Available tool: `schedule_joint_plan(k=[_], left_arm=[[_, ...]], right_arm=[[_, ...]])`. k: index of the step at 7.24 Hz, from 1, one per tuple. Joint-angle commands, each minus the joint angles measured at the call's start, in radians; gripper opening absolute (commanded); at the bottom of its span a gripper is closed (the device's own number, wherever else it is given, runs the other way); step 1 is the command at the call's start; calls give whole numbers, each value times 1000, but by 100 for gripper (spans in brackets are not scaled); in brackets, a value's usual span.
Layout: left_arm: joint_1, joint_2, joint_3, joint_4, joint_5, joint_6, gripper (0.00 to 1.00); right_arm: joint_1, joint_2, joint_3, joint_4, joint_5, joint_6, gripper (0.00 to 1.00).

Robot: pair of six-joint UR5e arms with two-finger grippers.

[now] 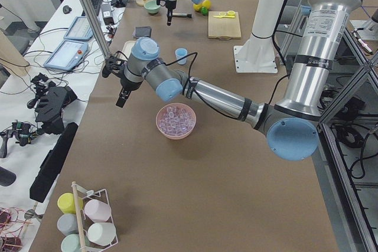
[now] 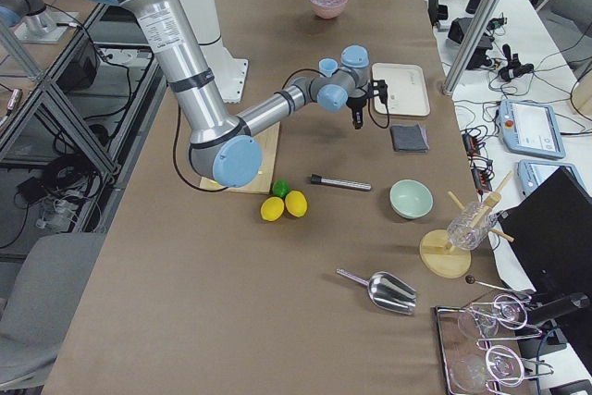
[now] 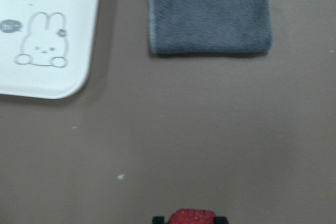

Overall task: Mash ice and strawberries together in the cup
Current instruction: 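Carry the strawberry with the right gripper over the blue cup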

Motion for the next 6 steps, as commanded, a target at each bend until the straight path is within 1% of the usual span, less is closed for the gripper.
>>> schedule_joint_plan(k=[1,2,4,5,6], left_arm=[[-7,18,-3,-6,0,0,97],[-21,41,-3,-14,0,0,97],[-41,108,-6,-28,3,5,97],[-53,113,-2,-29,6,3,97],[-62,122,1,-29,10,5,97]], right_arm=[[-100,111,94,-145,-49,48,0],[-177,163,87,-150,-136,72,0],[-294,242,72,-149,-246,75,0],[-316,304,6,-144,-283,75,0],[-322,372,-76,-139,-293,72,0]])
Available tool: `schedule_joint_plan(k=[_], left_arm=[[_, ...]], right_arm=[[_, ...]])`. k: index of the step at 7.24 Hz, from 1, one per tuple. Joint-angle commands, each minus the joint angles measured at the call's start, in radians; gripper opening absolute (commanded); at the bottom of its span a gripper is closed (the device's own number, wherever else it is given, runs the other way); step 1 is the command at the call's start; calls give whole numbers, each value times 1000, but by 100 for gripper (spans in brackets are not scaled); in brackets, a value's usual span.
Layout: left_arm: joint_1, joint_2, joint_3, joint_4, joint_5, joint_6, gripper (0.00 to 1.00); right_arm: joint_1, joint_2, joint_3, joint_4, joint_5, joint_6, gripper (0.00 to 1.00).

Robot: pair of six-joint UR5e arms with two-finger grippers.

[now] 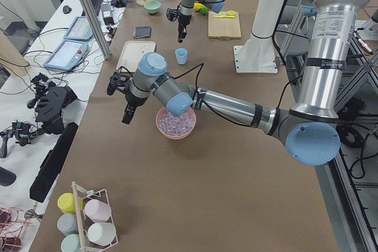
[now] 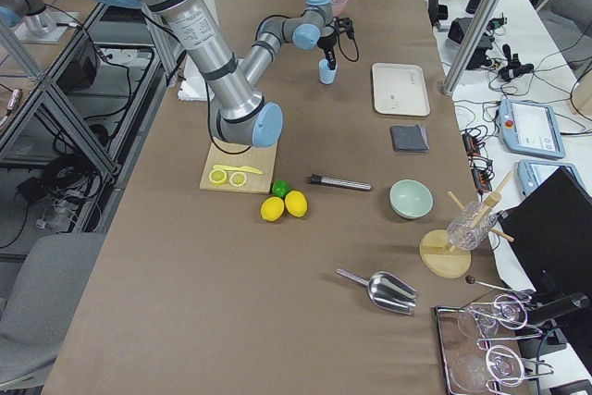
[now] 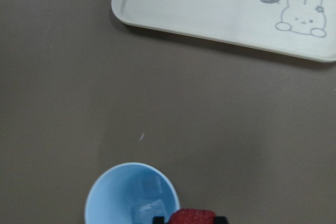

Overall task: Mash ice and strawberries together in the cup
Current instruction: 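Carry the strawberry with the right gripper over the blue cup, then open the right gripper to drop the strawberry into the blue cup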

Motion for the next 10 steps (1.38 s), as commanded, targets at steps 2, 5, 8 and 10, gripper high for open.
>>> schedule_joint_plan(k=[2,5,8,10], left_arm=[[-14,18,14,-1,4,1,97],[-14,16,20,1,4,1,97],[-14,16,28,-1,4,1,97],[-14,18,28,1,5,1,97]], right_arm=[[-22,91,-117,8,-61,-16,0],[-34,82,-129,8,-61,-8,17],[-46,74,-101,8,-47,33,100],[9,60,-88,-39,-14,40,100]])
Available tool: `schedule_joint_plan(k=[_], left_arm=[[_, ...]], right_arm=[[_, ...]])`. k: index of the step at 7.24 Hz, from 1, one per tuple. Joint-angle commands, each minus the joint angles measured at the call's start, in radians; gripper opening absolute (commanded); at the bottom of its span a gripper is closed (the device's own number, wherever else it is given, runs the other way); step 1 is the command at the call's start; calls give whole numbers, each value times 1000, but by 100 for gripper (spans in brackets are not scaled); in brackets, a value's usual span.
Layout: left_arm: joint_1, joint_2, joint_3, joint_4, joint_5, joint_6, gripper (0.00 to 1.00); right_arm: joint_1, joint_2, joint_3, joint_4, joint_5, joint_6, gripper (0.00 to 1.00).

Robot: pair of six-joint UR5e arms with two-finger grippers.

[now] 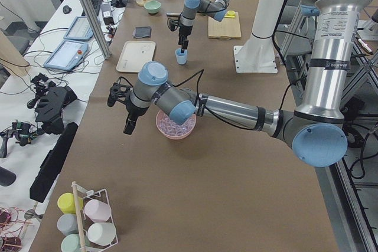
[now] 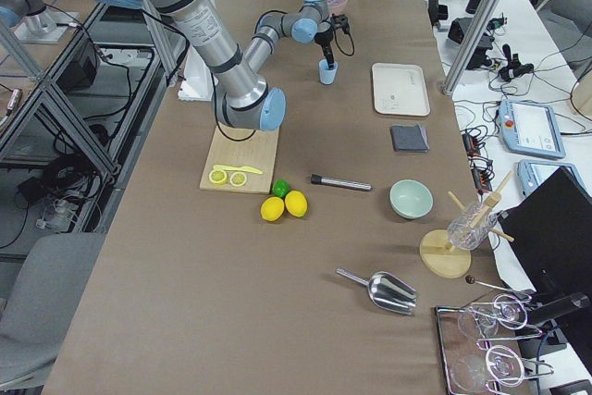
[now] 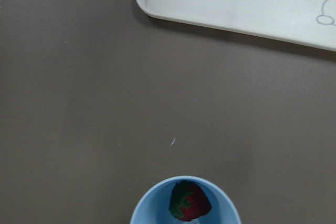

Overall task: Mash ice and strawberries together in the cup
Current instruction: 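Open the right gripper to drop the strawberry into the blue cup, then move the right gripper toward the steel muddler beside the green bowl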

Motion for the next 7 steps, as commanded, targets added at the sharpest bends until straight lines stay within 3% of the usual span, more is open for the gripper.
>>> schedule_joint_plan(k=[1,2,3,5,7], left_arm=[[0,1,4,7,-1,-2,97],[1,9,2,7,-3,-2,97],[1,16,-7,6,-3,-2,97],[3,16,1,4,2,0,97],[6,16,5,4,2,0,97]], right_arm=[[126,-26,40,-110,114,0,100],[256,-85,95,-157,279,-22,100],[339,-207,173,-159,329,-97,100],[530,-414,180,-150,435,-292,100],[579,-530,177,-146,452,-294,100]])
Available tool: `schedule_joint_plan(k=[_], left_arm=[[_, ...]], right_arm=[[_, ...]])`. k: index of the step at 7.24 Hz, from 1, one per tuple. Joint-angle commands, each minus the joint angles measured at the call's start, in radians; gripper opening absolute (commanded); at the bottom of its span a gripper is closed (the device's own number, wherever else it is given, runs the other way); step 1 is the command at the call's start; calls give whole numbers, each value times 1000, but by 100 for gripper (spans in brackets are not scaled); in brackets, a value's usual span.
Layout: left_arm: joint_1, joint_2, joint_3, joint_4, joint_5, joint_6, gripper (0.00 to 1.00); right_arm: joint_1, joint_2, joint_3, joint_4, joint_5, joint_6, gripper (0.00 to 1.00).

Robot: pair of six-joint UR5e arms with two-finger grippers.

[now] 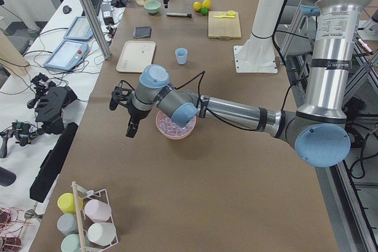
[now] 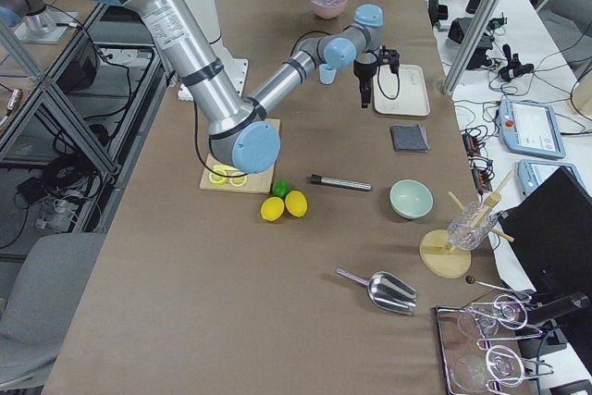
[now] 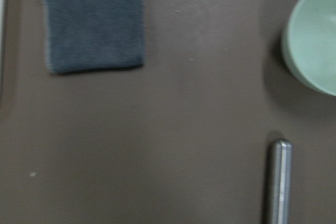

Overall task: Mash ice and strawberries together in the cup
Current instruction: 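Move the right gripper toward the steel muddler beside the green bowl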

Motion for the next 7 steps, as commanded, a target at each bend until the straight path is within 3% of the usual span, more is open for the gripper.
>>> schedule_joint_plan(k=[1,4,7], left_arm=[[1,0,-1,-3,0,0,97],[1,-12,-1,-3,4,2,97],[4,-18,-1,-3,4,2,97]], right_arm=[[46,-75,-51,4,14,-16,100],[37,-32,-316,311,22,16,100],[5,-50,-316,315,22,14,100]])
